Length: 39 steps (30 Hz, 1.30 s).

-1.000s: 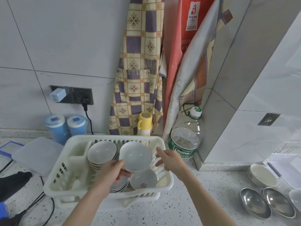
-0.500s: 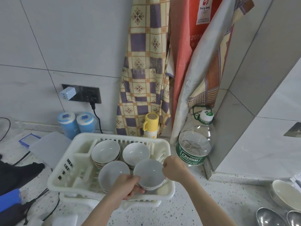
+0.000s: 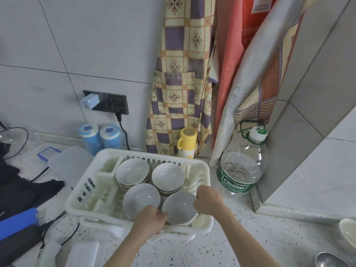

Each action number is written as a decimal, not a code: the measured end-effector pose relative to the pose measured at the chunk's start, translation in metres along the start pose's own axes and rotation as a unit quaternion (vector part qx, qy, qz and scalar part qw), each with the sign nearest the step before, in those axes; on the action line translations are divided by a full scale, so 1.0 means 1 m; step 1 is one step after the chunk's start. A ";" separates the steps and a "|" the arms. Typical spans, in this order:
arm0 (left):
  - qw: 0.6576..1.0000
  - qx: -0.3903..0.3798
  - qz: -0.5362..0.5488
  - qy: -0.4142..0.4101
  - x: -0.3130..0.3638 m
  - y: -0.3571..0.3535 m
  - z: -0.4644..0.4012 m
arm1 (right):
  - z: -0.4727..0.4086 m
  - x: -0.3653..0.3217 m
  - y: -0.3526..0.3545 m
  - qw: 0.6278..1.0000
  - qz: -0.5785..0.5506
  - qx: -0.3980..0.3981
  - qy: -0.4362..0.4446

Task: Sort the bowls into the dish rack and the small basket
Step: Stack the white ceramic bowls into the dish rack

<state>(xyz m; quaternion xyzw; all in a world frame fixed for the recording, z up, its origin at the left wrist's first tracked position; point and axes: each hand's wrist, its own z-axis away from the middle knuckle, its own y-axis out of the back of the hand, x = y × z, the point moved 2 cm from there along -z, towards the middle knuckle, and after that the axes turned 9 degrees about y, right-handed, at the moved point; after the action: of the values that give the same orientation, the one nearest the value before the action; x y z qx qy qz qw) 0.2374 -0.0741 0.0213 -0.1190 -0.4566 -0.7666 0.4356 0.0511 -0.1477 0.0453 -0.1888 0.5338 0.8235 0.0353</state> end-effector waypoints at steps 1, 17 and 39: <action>1.000 -0.004 -0.004 0.007 0.001 -0.001 0.000 | 0.000 0.000 -0.001 1.000 -0.001 -0.001 -0.006; 0.992 -0.043 0.093 0.076 -0.005 -0.011 -0.003 | 0.002 -0.020 -0.002 0.999 0.025 -0.034 -0.029; 0.986 -0.055 0.140 0.075 -0.008 -0.015 -0.004 | 0.006 -0.018 -0.034 0.991 -0.072 -0.085 -0.067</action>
<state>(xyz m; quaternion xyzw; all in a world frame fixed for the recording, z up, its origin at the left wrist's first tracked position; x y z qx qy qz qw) 0.2308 -0.0696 0.0057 -0.1482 -0.3583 -0.7287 0.5644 0.0751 -0.1255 0.0246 -0.1733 0.4431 0.8721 0.1144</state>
